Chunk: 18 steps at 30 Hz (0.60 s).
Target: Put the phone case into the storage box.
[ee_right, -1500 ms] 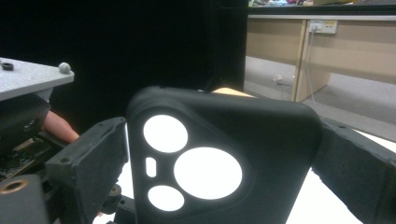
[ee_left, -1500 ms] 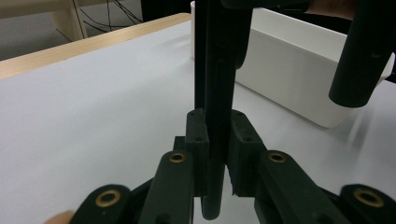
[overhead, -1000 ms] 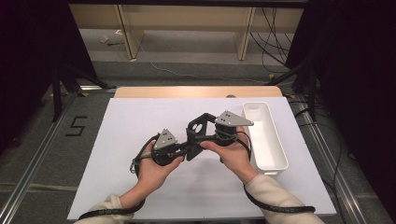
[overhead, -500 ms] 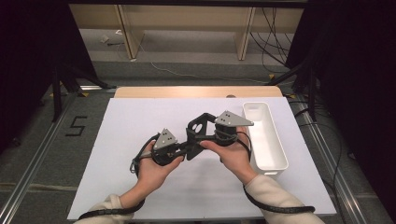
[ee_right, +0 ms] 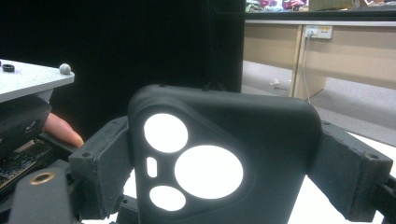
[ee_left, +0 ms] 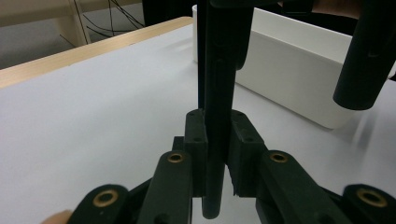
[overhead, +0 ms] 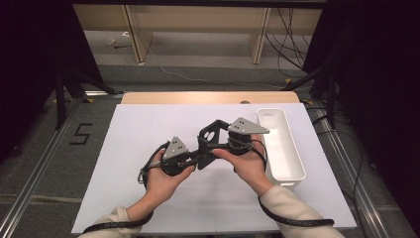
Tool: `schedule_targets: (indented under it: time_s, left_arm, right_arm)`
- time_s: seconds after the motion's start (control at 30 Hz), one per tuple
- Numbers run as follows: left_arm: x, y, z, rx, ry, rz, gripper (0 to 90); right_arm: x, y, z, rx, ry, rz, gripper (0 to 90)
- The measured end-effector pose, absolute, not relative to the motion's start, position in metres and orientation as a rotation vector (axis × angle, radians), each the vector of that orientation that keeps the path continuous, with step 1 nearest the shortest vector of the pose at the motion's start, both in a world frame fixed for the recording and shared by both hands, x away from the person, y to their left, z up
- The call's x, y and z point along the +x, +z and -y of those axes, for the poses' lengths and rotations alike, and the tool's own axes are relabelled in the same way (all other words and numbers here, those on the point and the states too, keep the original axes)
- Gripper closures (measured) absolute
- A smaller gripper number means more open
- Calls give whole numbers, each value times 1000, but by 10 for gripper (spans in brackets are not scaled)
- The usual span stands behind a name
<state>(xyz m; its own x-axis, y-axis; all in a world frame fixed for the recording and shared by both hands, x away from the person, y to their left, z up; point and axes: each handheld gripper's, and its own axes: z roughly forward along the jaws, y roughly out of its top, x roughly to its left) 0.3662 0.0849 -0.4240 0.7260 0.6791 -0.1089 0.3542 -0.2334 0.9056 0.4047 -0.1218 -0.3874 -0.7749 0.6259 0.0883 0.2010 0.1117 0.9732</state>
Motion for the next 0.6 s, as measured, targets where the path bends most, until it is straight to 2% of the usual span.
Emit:
schedule_targets:
  time_s: [0.13, 0.33, 0.43, 0.6]
  left_arm:
    - [366, -423, -85, 1840, 382, -795, 775]
    - [367, -423, -87, 1844, 388, -767, 674]
    - [366, -422, -87, 1850, 387, -732, 558]
    - [364, -422, -88, 1877, 404, -694, 231]
  right_arm:
    - [404, -387, 122, 808, 1708, -2054, 151]
    - [404, -387, 122, 801, 1714, -2056, 151]
    - [404, -386, 123, 800, 1710, -2051, 151]
    - [405, -385, 126, 804, 1707, -2043, 152]
